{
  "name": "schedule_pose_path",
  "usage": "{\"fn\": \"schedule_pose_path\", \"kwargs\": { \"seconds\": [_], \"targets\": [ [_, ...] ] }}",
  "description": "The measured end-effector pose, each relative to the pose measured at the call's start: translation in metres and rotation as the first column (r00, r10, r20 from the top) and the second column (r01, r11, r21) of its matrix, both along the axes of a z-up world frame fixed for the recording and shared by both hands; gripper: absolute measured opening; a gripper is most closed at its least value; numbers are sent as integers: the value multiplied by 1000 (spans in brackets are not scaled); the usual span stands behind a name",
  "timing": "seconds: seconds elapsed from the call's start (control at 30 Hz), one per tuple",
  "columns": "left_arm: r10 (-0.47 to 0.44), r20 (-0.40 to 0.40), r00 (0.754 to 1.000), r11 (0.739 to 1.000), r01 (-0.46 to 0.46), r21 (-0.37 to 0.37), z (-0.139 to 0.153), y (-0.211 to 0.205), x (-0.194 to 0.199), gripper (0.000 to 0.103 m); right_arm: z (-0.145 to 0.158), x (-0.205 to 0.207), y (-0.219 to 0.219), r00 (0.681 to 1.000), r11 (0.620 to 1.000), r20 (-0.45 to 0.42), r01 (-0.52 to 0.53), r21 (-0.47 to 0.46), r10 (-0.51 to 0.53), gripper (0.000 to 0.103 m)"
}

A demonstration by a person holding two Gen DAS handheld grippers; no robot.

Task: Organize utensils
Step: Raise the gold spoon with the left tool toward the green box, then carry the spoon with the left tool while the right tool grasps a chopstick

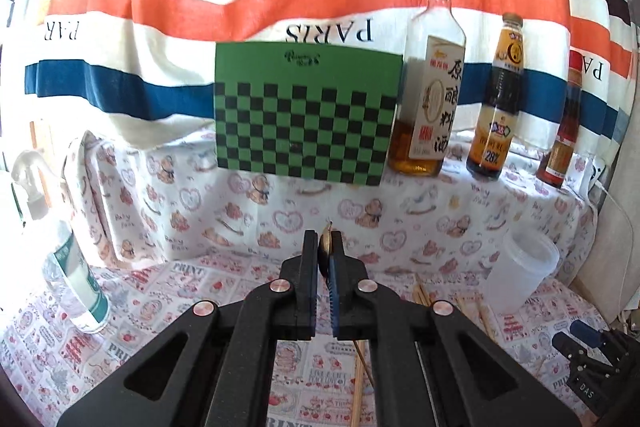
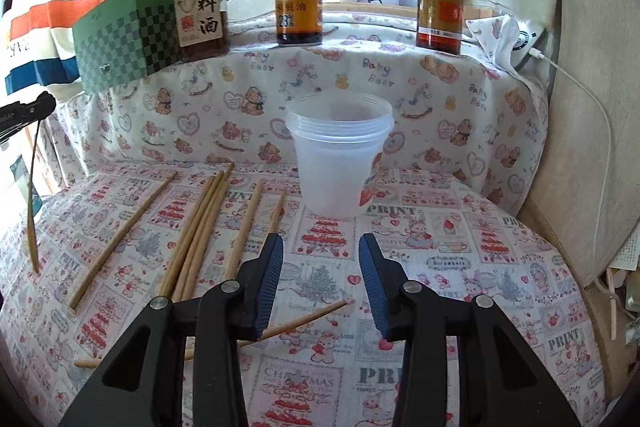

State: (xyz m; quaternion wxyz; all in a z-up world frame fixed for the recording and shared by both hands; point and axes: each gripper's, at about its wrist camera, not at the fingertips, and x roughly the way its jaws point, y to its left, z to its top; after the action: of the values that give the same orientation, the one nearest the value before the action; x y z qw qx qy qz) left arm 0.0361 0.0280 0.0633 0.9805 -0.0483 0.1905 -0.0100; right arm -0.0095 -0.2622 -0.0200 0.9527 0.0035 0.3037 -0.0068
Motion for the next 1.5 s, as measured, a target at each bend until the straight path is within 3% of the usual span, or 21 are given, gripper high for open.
{"fn": "schedule_pose_path", "kwargs": {
  "seconds": [0.07,0.13,0.33,0.4,0.43,0.6,0.7,0.8,1.03,1.13,1.2,1.37,1.5],
  "targets": [
    [95,27,995,992,-96,76,4,-7,-5,4,0,1,-1,1000,1000,-19,-7,30,8,43],
    [134,56,989,985,-139,99,2,-7,-7,4,-2,4,-2,999,999,-50,0,49,2,43],
    [90,24,996,996,-91,8,-2,8,-2,4,-8,14,-11,994,996,-111,16,84,-7,46],
    [70,30,997,997,-70,-18,-2,11,-2,4,-13,21,-16,986,991,-163,-24,129,45,60],
    [60,31,998,998,-59,-30,-2,12,-3,4,-15,23,-18,983,989,-176,-23,147,49,61],
    [22,30,999,995,-19,-96,-2,16,-4,4,-19,28,-25,984,996,-164,77,49,-68,65],
    [13,24,1000,993,-10,-119,-2,18,-4,4,-20,33,-39,976,990,-208,92,106,-69,65],
    [18,29,999,992,-14,-126,-1,19,-5,4,-20,35,-57,967,973,-242,127,195,-77,65],
    [70,12,997,995,-69,-67,-10,10,1,4,-23,43,-61,967,977,-251,94,192,-43,65],
    [68,0,998,995,-67,-67,-14,10,3,4,-37,52,-53,943,970,-332,47,238,36,55],
    [62,-8,998,994,-62,-89,-14,13,4,4,-35,48,-48,948,970,-314,37,240,42,51],
    [55,-7,998,993,-56,-106,-12,16,3,4,-34,45,-45,940,936,-315,-11,351,129,36],
    [50,-1,999,995,-50,-86,-11,11,1,4,-38,43,-41,937,958,-344,39,285,64,33]
  ]
}}
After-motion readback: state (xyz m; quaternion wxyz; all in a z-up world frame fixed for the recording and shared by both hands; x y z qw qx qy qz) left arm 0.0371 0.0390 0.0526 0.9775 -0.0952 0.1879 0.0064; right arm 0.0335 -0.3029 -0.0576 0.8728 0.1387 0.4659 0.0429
